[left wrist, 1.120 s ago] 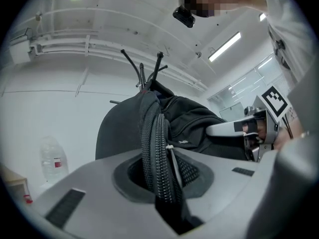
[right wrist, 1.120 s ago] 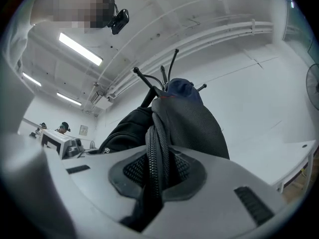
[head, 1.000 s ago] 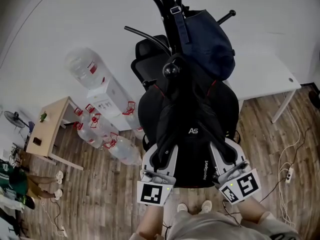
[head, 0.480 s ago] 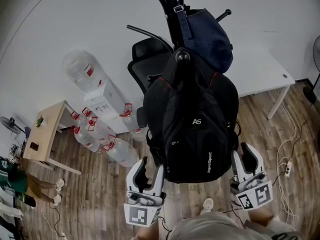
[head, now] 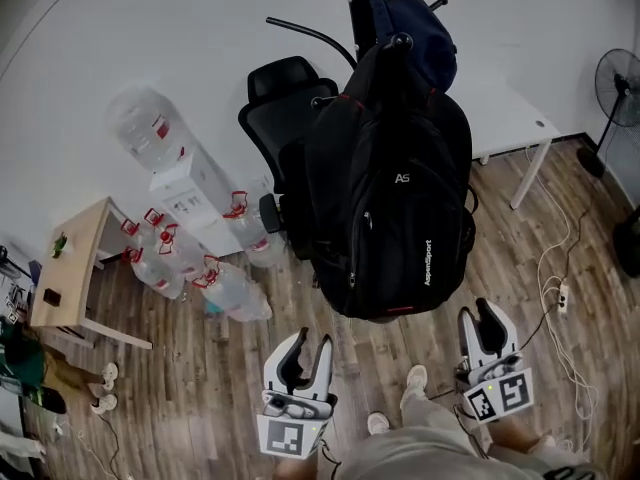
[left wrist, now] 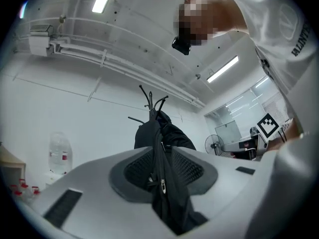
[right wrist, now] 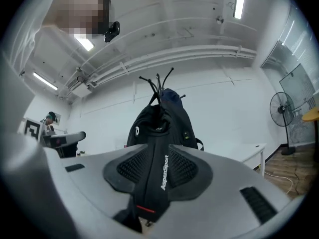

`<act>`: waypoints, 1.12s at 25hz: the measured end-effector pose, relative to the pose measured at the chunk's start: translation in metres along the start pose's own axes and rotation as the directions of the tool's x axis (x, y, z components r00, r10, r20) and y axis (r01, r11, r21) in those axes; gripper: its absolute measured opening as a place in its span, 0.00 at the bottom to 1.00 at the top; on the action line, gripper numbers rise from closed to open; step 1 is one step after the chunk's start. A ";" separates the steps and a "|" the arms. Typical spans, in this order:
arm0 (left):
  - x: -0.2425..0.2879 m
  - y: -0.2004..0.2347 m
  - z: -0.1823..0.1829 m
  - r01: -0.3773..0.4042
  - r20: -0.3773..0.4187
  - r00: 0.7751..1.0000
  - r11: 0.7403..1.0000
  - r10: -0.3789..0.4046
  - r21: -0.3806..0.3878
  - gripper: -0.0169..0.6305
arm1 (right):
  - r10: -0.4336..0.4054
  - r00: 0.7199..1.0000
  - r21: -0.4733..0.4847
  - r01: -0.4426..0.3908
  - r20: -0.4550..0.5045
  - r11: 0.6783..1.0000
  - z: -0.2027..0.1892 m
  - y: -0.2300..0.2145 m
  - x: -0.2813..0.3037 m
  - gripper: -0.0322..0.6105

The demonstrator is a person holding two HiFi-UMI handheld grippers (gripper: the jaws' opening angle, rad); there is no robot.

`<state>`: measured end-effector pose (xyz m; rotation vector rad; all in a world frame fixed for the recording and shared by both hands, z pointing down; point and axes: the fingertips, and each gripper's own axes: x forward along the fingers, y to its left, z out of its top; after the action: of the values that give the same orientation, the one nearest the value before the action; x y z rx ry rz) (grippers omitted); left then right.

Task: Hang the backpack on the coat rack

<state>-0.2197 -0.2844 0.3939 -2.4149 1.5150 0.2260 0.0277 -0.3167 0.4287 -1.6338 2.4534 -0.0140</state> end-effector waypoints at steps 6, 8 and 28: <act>-0.039 -0.005 -0.010 0.018 -0.008 1.000 0.999 -0.019 -0.037 0.21 | -0.071 0.994 -0.047 0.067 -0.087 0.997 -0.032 0.014 -0.048 0.25; -0.043 -0.010 -0.008 0.032 -0.005 0.999 0.999 -0.032 -0.042 0.21 | -0.101 0.989 -0.057 0.095 -0.110 0.994 -0.032 0.011 -0.060 0.25; -0.044 -0.098 -0.019 0.074 -0.096 0.991 0.984 -0.090 -0.162 0.04 | -0.089 0.993 -0.070 0.084 -0.073 0.994 -0.008 0.011 -0.113 0.11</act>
<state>-0.1513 -0.2124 0.4388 -2.6449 1.4872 0.2148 0.0581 -0.2101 0.4525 -1.7988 2.4616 -0.0059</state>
